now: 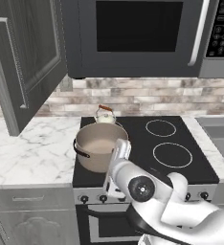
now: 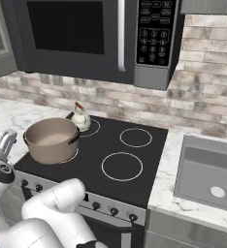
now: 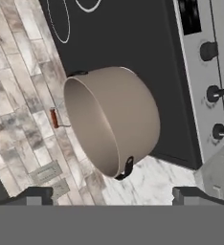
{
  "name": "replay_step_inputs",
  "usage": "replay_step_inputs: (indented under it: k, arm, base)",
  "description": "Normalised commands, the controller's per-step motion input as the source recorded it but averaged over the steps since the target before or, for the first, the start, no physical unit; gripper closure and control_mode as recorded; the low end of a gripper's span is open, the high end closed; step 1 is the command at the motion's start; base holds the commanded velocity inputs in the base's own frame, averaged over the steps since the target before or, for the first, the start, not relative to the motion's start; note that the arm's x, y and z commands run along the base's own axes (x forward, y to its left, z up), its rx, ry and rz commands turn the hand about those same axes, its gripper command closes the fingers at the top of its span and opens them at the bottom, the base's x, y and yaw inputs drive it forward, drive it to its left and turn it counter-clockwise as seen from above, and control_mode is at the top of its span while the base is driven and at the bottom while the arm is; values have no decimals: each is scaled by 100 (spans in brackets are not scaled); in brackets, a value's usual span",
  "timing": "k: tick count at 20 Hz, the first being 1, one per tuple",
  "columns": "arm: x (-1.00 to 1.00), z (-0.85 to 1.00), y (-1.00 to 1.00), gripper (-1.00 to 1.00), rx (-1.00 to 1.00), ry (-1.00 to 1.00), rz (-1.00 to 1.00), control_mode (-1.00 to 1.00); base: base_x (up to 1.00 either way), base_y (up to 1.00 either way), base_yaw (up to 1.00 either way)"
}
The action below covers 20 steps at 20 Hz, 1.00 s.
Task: Pick the kettle from the cabinet and place it on a stove burner. Then pick the pot from the counter and place it on another stove burner. Finally, turn both burners on.
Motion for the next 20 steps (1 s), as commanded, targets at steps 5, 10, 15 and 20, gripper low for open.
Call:
replay_step_inputs:
  k: [5,10,15,20]
  arm:
    - [-37,35,1,-100,-11,-9,1,-100]
    - [-34,23,9,-100,-13,-5,0,-100]
    - [-30,10,13,-100,-16,0,-2,-100]
    - [-28,1,10,-100,-19,0,-5,-100]
  base:
    - [0,0,0]
    - [0,0,0]
    - [0,0,0]
    - [0,0,0]
